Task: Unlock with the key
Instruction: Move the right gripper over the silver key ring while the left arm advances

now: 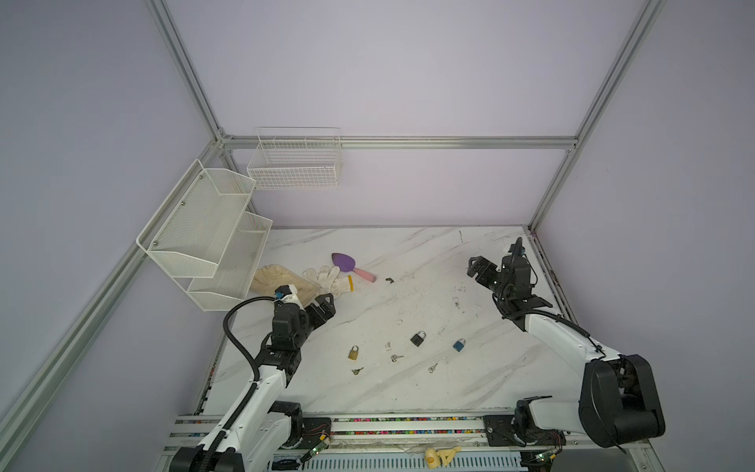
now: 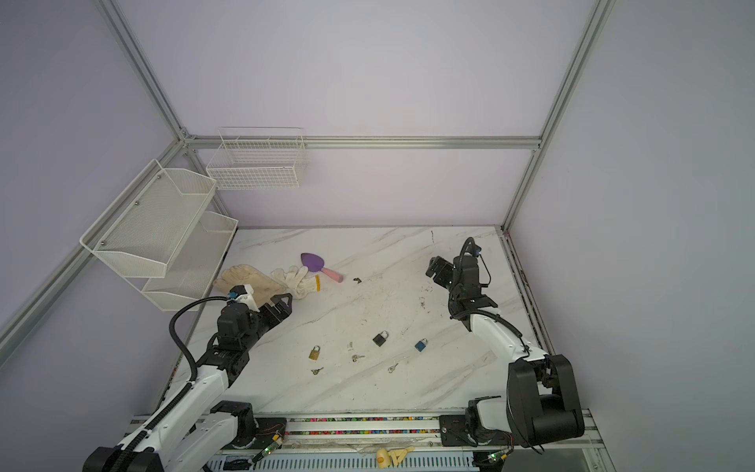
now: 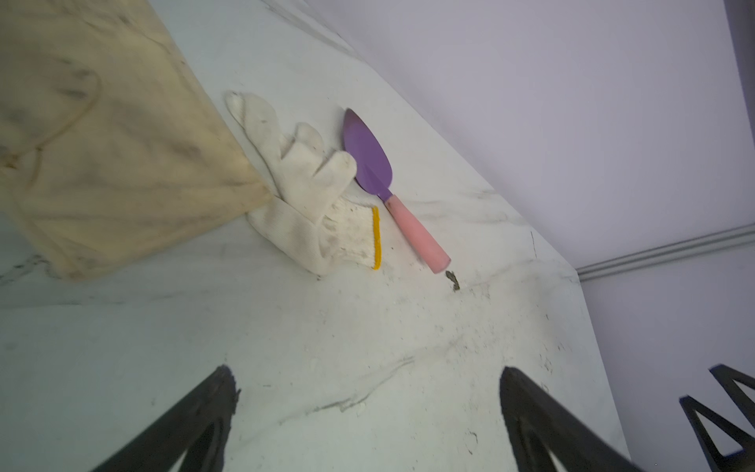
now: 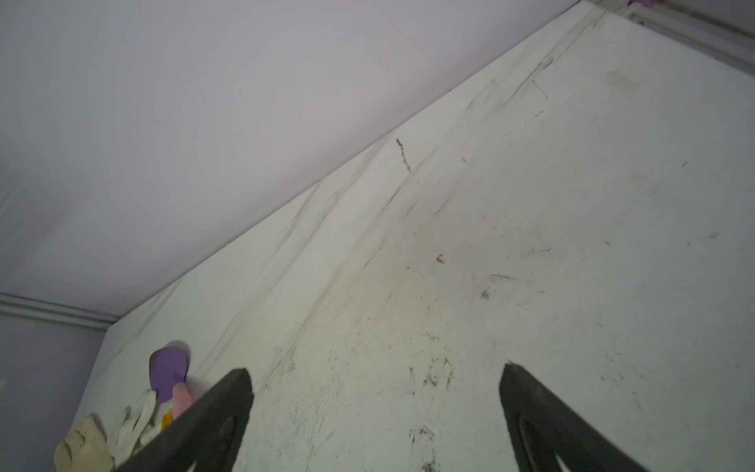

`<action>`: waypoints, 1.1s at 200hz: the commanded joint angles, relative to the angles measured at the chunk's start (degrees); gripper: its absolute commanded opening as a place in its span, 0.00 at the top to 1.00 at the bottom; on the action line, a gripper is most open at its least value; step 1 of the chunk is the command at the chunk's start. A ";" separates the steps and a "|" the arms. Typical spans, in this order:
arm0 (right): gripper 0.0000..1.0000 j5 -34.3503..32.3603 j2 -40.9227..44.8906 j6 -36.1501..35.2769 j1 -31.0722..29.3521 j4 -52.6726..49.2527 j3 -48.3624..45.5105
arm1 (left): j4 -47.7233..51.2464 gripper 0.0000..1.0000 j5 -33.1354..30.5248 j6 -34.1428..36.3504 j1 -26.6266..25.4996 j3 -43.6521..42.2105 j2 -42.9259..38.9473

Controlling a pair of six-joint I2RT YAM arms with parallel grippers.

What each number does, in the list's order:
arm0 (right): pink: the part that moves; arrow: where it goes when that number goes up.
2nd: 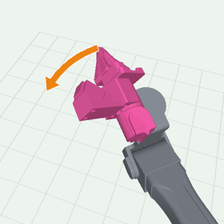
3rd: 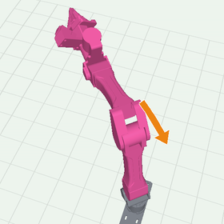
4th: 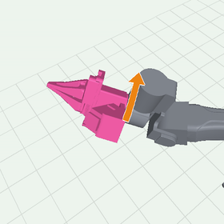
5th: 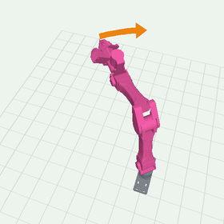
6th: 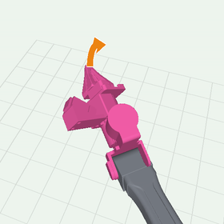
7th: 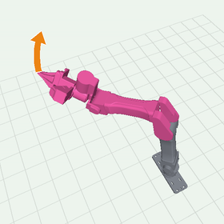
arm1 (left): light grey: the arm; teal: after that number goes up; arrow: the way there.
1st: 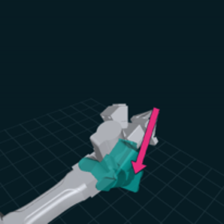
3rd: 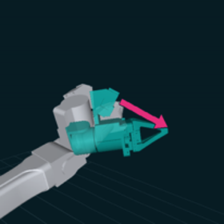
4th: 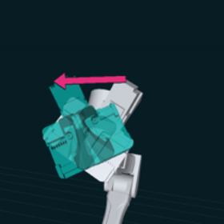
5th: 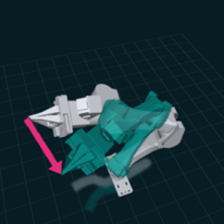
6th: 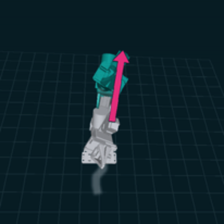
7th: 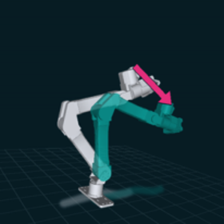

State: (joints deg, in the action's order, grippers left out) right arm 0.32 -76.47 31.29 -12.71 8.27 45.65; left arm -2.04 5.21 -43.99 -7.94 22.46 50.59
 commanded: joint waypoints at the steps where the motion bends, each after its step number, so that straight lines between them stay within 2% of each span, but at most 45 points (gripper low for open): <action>1: 0.02 -0.59 -0.68 0.39 -4.59 -9.84 3.05 | 3.66 0.00 1.30 -0.58 -6.68 7.24 -1.21; 37: 0.02 -0.07 -1.01 1.17 -9.53 -17.17 3.93 | 6.13 0.00 -0.38 -0.56 -14.87 7.44 -0.89; 73: 0.03 -0.80 2.61 5.09 -17.65 -22.69 2.75 | 7.07 0.00 -0.67 -0.46 -22.95 9.03 0.71; 110: 0.13 -2.25 7.65 11.32 -24.39 -28.92 0.04 | 8.35 0.00 -4.73 -1.60 -30.81 10.03 1.09; 149: 0.32 -4.27 11.00 19.07 -32.05 -33.16 -4.26 | 9.78 0.00 -8.46 -2.29 -37.16 9.82 1.77; 183: 0.39 -6.51 8.37 26.03 -41.04 -33.84 -6.60 | 9.84 0.00 -10.78 -3.38 -40.99 10.36 3.35; 220: 0.45 -9.39 2.36 29.45 -48.51 -34.30 -5.49 | 9.75 0.00 -11.51 -3.91 -43.05 11.25 5.30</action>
State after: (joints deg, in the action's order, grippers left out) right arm -5.04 -71.09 55.07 -57.67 -23.27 39.40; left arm 8.34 -4.29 -46.57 -50.00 27.68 55.51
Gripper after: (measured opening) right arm 0.570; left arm 0.999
